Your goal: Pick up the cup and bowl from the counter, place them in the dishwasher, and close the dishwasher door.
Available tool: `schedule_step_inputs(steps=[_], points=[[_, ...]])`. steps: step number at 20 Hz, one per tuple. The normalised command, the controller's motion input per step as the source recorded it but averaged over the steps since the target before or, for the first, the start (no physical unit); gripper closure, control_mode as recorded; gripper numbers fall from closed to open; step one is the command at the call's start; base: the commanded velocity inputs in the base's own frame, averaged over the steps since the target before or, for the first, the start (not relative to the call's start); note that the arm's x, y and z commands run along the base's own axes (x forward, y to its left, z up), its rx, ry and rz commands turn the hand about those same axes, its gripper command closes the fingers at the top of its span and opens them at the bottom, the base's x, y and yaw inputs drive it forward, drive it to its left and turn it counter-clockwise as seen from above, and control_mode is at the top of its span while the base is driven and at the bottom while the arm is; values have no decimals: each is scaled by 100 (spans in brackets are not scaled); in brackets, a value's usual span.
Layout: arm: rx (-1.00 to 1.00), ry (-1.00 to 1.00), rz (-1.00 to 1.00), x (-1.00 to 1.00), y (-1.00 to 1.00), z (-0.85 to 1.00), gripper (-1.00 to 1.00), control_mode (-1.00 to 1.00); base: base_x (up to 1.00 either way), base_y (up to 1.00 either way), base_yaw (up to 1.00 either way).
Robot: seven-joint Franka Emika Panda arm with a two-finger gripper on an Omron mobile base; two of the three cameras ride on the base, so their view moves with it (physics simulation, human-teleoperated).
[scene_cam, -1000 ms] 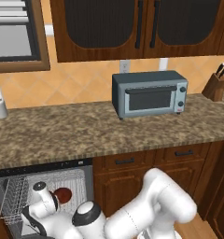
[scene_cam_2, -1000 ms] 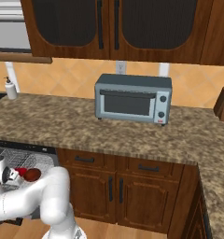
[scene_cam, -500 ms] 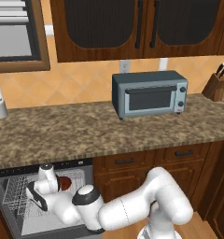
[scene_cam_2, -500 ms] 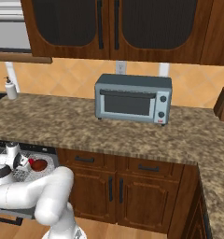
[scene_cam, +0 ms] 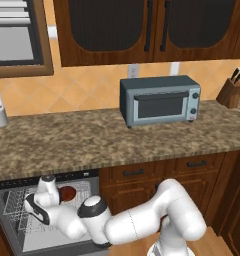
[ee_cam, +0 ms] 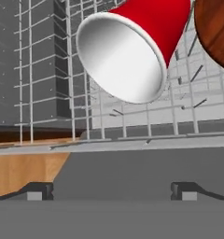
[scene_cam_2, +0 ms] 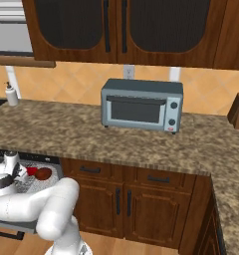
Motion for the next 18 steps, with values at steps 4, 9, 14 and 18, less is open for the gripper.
schedule_step_inputs(steps=[4, 9, 14, 18], points=[[-22, -11, 0, -65, 72, 2, -100, -100, 0, 0, 0], [-24, -19, 0, -100, 90, 74, -100, -100, 0, 0, 0], [-2, -9, -2, -100, 38, 100, -100, -100, 0, 0, 0], [0, -19, 0, -100, 0, 100, -100, -100, 0, 0, 0]])
